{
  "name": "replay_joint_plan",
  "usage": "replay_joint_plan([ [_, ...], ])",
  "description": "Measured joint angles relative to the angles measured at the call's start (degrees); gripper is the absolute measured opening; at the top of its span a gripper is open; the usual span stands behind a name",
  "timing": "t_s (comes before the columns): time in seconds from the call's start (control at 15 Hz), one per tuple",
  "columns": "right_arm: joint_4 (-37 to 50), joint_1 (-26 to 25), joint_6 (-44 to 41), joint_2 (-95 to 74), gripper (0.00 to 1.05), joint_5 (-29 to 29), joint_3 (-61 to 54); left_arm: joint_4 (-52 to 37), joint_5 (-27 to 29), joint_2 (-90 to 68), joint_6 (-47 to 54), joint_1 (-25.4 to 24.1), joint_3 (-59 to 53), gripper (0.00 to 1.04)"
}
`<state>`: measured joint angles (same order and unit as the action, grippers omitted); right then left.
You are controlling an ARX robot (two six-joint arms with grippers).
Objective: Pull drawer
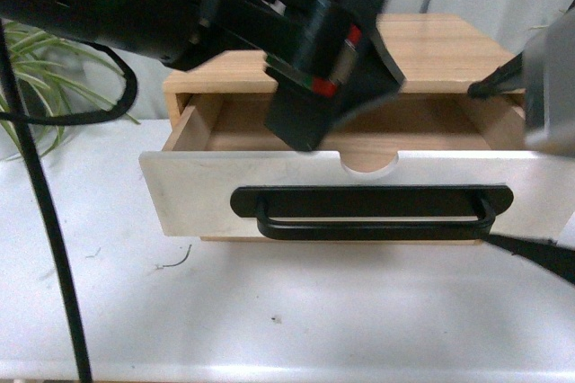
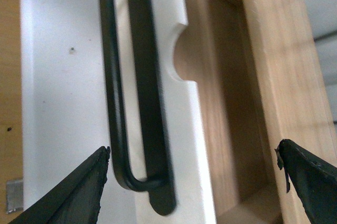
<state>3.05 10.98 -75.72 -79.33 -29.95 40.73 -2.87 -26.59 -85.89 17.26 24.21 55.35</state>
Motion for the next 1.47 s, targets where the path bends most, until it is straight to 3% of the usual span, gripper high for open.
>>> replay_joint_plan([
  [0.2,1.97,-5.81,5.57,0.74,0.98,-2.05,1.81,-7.69,2.01,3.17,-8.85,-7.65,-2.38,0.98],
  [0.4,11.04,-12.33,19.85,0.85,0.98,-1.01,4.92,-13.29,5.84,6.64,-17.42,-16.33,-6.08,0.98],
  [0.6,13.84,-18.73,44.98,4.50,0.98,6.27,7.65,-16.17,15.21,13.88,-23.58,-25.49,-11.52,0.98],
  [0.73,13.33,-23.96,64.83,10.23,0.98,7.32,7.54,-17.31,20.46,21.62,-26.01,-32.85,-15.85,0.98],
  [0.8,13.55,-25.49,70.31,13.46,0.98,7.15,6.86,-15.06,21.66,25.00,-26.99,-35.65,-16.63,0.98],
  [0.87,13.00,-24.72,72.89,18.95,0.88,13.29,3.78,-16.33,18.97,29.09,-26.40,-38.80,-18.53,0.93],
  [0.93,10.27,-23.12,73.79,26.23,0.75,17.03,-1.77,-19.08,15.15,33.46,-22.71,-38.86,-22.14,0.80],
  [1.0,6.62,-21.22,74.31,34.60,0.58,18.71,-8.46,-20.68,14.60,37.20,-19.78,-35.93,-27.80,0.64],
  [1.27,11.89,-17.25,74.86,45.35,0.09,22.95,-21.68,-23.30,19.26,44.57,-18.27,-31.54,-39.78,0.13],
  [1.33,12.31,-16.74,74.97,46.64,0.02,23.98,-24.46,-23.41,19.98,46.21,-18.27,-30.84,-41.35,0.02],
  [1.47,13.16,-11.50,75.08,50.16,0.02,29.51,-27.74,-22.86,21.40,49.29,-18.08,-29.07,-45.22,0.02],
])
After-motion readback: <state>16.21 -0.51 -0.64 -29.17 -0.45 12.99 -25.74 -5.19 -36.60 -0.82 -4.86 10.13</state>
